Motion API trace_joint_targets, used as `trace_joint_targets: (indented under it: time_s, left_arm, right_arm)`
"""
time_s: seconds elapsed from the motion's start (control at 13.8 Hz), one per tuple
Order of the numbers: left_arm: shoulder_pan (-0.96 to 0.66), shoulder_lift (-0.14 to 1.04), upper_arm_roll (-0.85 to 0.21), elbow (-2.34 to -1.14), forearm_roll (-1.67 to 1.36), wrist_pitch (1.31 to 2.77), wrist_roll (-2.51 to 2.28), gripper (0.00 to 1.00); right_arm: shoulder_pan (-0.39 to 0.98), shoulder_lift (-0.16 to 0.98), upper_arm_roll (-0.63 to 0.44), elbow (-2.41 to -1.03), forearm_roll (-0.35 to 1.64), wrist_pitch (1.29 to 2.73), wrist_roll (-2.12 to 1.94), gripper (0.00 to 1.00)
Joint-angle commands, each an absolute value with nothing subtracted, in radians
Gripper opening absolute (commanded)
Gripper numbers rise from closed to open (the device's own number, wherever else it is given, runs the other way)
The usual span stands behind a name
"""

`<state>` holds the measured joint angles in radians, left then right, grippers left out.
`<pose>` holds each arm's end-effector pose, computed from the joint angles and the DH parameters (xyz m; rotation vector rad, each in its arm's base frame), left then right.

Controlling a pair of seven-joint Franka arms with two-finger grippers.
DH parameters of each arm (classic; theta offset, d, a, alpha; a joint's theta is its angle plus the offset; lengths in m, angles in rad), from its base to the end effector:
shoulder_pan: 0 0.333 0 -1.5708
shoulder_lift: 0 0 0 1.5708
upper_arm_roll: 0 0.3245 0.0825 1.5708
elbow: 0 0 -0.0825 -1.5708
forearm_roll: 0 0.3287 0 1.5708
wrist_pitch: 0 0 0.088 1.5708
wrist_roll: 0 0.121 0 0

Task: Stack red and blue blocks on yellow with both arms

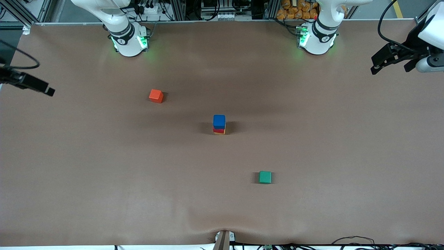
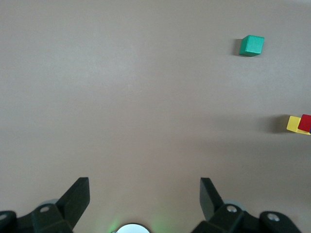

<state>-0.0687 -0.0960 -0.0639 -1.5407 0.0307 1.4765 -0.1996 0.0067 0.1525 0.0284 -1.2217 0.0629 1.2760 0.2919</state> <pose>0.4548 -0.0586 0.6689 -3.1082 -0.1097 -0.0579 0.5122 0.0253 0.6576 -3.0661 0.3722 0.1660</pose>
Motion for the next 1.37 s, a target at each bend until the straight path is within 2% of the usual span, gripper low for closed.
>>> trace_joint_targets:
  time_s: [0.0,0.14,0.29,1.3]
  left_arm:
    - [-0.063,-0.121,-0.069,-1.546,0.035,1.462,-0.19,1.0]
    - [-0.064,-0.121,-0.071,-1.546,0.035,1.463,-0.192,1.0]
    - [-0.064,-0.12,-0.072,-1.543,0.035,1.463,-0.19,1.0]
    - [-0.064,-0.115,-0.077,-1.523,0.035,1.457,-0.17,1.0]
  right_arm:
    - [0.008,0.034,0.028,-1.409,0.038,1.365,0.189,1.0]
    - [0.006,-0.047,0.023,-1.536,0.038,1.425,0.128,1.0]
    - [0.012,-0.09,0.026,-1.606,0.037,1.454,0.126,1.0]
    - [0.0,-0.078,0.025,-1.555,0.014,1.456,0.009,1.0]
